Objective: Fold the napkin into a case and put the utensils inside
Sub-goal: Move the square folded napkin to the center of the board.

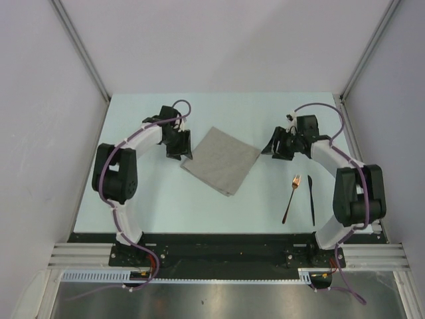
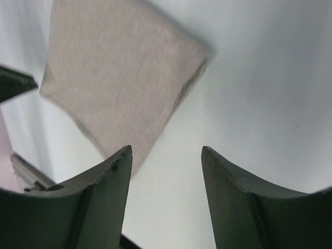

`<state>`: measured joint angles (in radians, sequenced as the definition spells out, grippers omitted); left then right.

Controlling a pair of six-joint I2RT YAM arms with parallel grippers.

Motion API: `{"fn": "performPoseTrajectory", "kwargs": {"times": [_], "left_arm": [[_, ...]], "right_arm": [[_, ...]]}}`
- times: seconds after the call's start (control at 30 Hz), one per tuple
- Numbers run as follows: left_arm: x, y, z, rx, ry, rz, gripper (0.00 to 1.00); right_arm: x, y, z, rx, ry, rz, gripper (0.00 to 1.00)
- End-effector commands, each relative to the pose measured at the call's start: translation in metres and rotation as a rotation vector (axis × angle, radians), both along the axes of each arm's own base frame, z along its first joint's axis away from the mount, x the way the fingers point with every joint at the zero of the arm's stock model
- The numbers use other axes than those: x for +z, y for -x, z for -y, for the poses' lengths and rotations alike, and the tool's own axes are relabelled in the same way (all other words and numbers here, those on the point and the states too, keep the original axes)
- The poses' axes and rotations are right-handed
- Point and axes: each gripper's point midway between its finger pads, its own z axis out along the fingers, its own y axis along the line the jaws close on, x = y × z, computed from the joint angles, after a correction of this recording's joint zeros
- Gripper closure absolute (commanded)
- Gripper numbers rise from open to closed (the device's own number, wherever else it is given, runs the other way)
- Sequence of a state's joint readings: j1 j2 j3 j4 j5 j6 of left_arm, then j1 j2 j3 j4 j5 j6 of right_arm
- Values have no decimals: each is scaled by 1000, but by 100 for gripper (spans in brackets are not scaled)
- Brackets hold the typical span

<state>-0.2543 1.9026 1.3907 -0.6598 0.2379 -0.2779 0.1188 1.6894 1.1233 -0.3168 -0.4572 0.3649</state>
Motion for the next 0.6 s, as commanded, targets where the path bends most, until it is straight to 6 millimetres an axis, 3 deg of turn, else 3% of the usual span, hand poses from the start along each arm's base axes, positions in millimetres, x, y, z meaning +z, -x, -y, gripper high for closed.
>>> {"fn": "performPoseTrajectory", "kwargs": {"times": [0.0,0.07,0.27,0.37,0.57], "left_arm": [[-3,-13,-16,-73,-91,10,43],[-8,-10,-12,-108,-18,-7,43],[-21,-9,-13,-111,51,-42,44],[-25,-9,-9,-122,95,-61,45],[-39,11,-3,-120,157,-136,52]], "right_arm": [[5,45,-16,77,-89,13,40],[-5,66,-22,98,-82,-11,40],[-2,101,-43,173,-83,4,41],[2,110,-49,195,-86,15,41],[10,119,-61,225,-102,33,41]]}}
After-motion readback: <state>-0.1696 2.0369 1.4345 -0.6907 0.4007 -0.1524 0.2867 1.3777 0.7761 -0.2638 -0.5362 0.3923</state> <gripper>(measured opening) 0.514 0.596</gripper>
